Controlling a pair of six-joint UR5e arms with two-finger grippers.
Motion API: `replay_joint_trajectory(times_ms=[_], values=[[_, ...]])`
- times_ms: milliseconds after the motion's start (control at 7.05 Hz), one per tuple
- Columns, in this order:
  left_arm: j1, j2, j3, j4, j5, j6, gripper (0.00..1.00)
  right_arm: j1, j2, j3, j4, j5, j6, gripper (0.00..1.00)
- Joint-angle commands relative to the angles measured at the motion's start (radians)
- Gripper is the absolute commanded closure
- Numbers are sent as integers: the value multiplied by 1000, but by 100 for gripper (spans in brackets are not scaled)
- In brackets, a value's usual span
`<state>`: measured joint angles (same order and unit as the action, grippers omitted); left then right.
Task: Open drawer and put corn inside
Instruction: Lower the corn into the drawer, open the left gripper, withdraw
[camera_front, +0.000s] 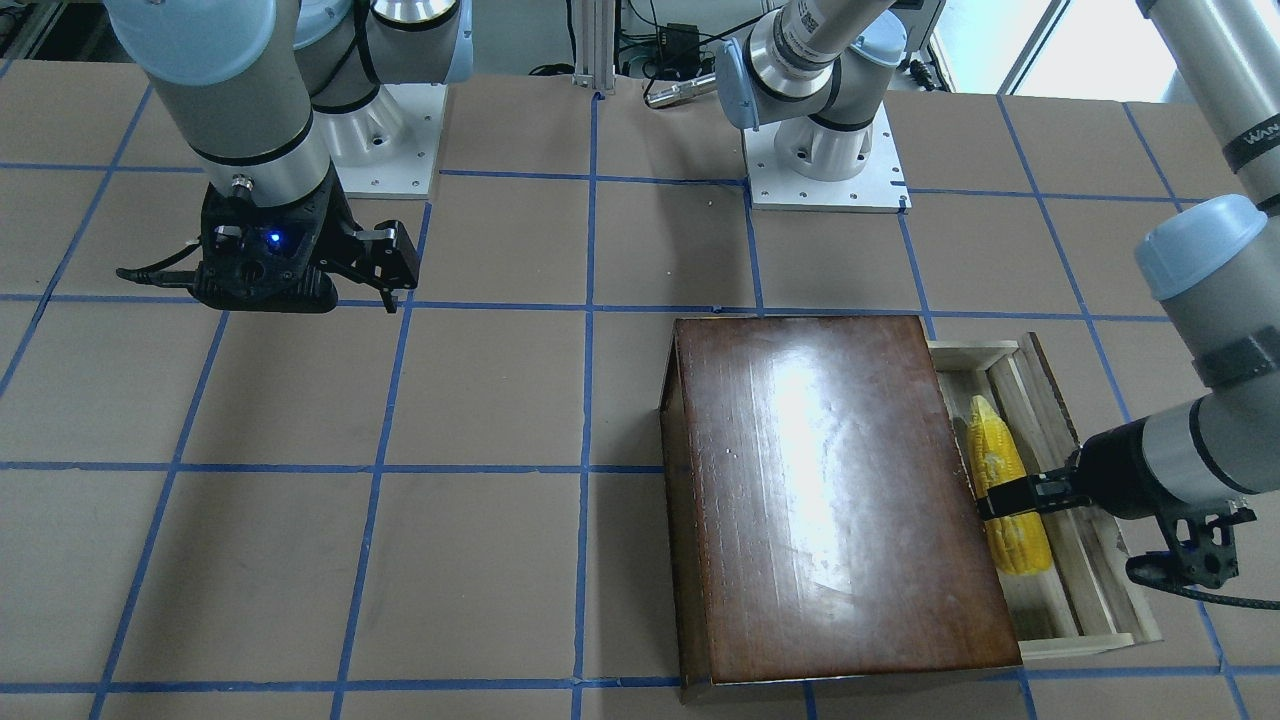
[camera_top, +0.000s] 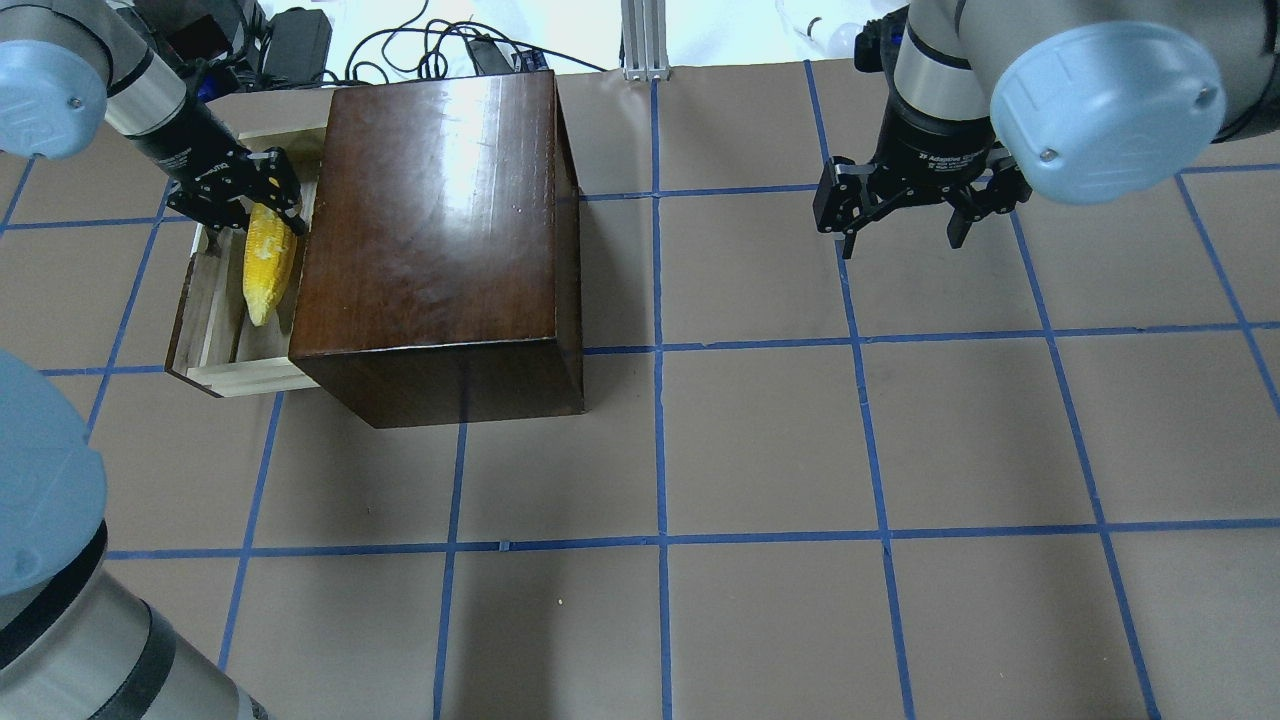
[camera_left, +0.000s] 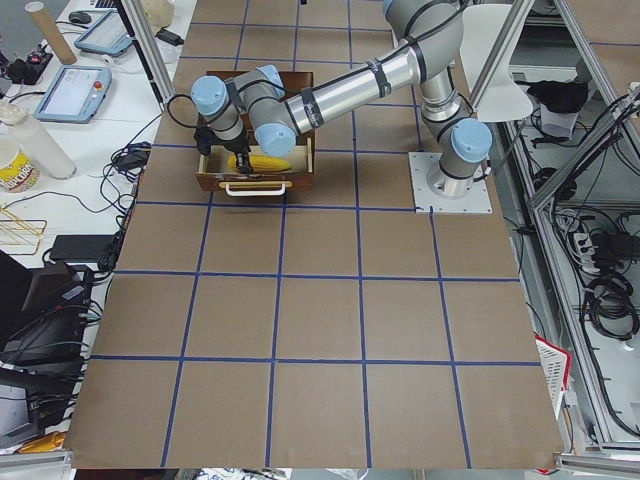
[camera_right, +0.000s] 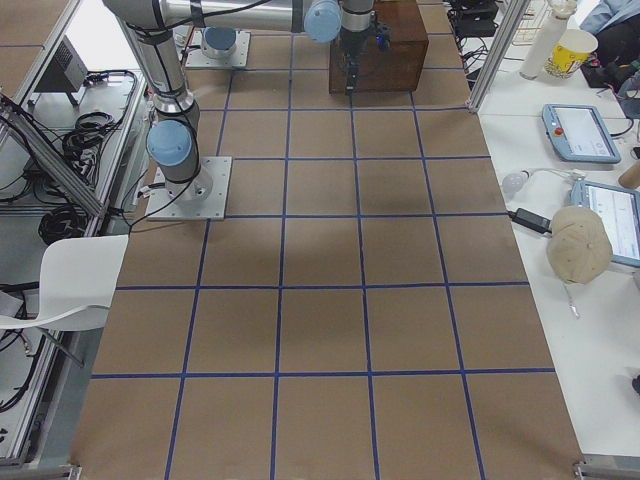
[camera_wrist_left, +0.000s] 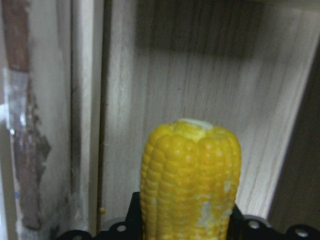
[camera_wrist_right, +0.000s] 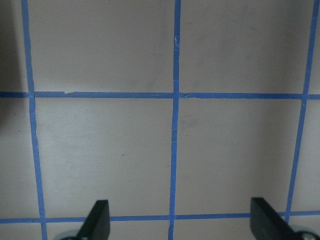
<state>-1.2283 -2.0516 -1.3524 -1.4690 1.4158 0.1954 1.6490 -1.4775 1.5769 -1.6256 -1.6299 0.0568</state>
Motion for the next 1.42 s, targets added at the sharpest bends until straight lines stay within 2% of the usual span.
replay_joint_trajectory(times_ms=[0, 284, 425, 851, 1276], values=[[-26, 42, 45, -25, 12, -4, 0, 0, 0, 0, 1, -1, 0, 0], [-68, 85, 160, -185, 31, -4, 0, 0, 0, 0, 1, 1, 0, 0], [-109, 100, 170, -210, 53, -13, 0, 0, 0, 0, 1, 1, 0, 0], [-277, 172, 148, -229, 67, -123, 0, 0, -1, 0, 1, 2, 0, 0], [-338, 275, -2, -170, 130, -160, 0, 0, 0, 0, 1, 2, 0, 0]])
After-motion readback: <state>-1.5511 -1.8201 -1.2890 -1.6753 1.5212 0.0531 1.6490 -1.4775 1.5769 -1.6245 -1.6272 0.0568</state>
